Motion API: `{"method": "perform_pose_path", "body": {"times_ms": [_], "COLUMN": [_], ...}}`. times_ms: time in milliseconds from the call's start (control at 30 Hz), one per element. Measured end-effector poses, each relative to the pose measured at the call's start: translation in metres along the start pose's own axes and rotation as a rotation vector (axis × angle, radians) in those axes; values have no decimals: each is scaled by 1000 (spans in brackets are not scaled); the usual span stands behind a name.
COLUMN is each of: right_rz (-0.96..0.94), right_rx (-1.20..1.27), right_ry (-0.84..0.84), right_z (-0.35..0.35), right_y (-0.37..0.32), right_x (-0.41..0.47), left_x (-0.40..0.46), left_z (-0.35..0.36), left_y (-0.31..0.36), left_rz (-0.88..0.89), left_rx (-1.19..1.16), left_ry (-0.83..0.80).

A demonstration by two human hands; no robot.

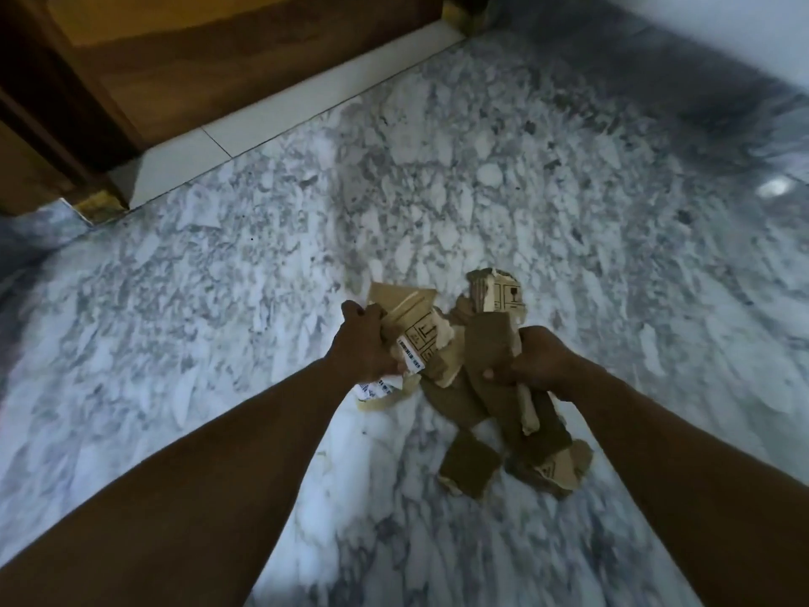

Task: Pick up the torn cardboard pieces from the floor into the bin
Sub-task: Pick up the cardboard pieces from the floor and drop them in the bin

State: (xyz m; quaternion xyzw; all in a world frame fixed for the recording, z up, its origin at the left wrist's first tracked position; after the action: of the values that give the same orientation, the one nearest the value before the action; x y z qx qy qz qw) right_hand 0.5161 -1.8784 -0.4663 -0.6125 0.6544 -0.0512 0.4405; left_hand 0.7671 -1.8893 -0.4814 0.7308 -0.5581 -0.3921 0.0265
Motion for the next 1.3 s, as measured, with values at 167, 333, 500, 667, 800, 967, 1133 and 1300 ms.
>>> {"method": "perform_pose_path", "body": {"times_ms": [167, 333, 500, 667, 800, 967, 1133, 1300], "right_rz": [115, 47, -18, -22, -38, -110, -276, -452], "right_rx": [-186, 53, 213, 265, 373, 425, 462, 479], "right_ry": [129, 141, 75, -10, -49, -68, -94, -158], "right_z": [33, 31, 20, -1, -22, -43, -42, -10], "right_y": [2, 1, -11, -43, -93, -177, -284, -400], "right_x": [-9, -11, -23, -36, -49, -63, -89, -123], "left_x": [-12, -17, -27, -43, -69, -106, -158, -230], "left_z": [17, 20, 8, -40, -108, -195, -295, -387], "left_y": [0, -8, -11, -6, -1, -7, -41, -98], "left_rz": [-101, -122, -79, -122, -118, -107, -160, -245], "left_rx": [330, 203, -22, -109, -83, -139, -173, -193], "left_ry": [192, 231, 107, 21, 61, 118, 261, 447]}}
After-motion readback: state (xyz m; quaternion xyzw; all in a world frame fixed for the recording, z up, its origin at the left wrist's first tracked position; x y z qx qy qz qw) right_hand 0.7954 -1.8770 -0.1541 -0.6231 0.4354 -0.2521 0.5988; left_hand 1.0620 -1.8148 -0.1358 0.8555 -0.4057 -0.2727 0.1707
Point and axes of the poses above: each hand's wrist, its own x-axis towards the middle knuckle, its own z-axis out of the palm, y = z × x, the point moved 3 cm from there along x, towards the middle knuckle, and after that the axes turned 12 degrees about -z, right-handed, at the moved point
